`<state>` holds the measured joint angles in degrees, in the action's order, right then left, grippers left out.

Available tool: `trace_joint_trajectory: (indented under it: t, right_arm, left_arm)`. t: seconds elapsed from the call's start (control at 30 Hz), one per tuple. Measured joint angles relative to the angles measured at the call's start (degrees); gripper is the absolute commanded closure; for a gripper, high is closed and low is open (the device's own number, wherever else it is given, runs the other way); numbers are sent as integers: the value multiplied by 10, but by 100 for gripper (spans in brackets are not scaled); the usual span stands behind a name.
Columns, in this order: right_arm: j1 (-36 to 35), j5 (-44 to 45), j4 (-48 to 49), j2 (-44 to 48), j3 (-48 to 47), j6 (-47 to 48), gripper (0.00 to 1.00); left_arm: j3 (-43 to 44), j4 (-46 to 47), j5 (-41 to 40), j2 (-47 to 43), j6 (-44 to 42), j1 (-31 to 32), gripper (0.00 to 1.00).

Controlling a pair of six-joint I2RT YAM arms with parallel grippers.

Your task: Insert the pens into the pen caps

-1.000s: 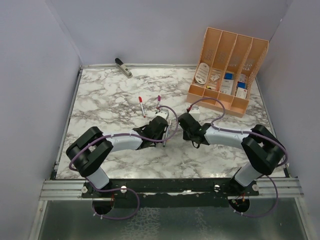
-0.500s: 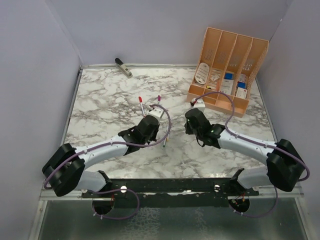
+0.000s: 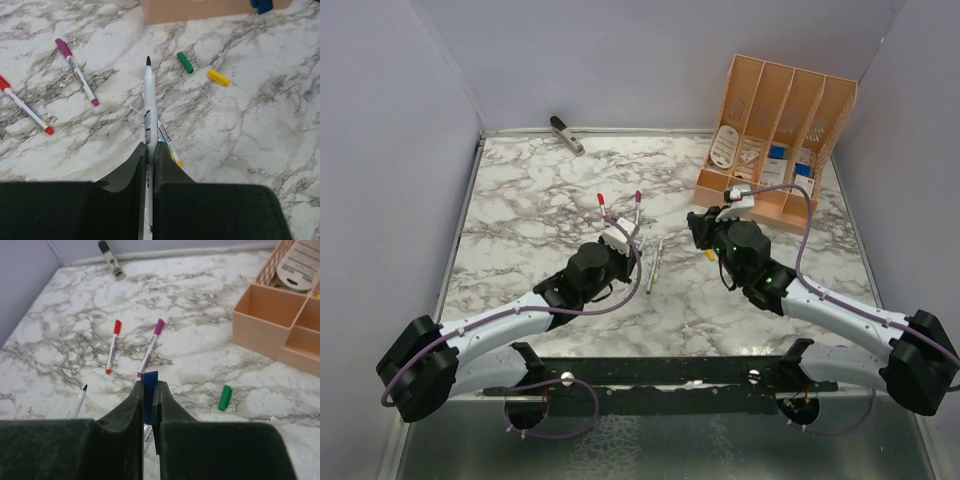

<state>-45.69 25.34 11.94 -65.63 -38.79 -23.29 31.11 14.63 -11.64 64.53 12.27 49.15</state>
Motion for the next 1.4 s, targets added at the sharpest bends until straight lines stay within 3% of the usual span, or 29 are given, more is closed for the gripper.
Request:
trace_joint_trajectory:
  t: [0.37,0.7,1.4]
  right_arm:
    - [0,-68,310,45,137,44,99]
    - [0,-141,536,23,146,49,99]
    - [0,-253,602,7,146,3,99]
  left_arm:
    - [-143,282,103,-80,3,0,100]
    - [-189,495,138,-40,52,0,100]
    - [-140,565,238,28,125,0,100]
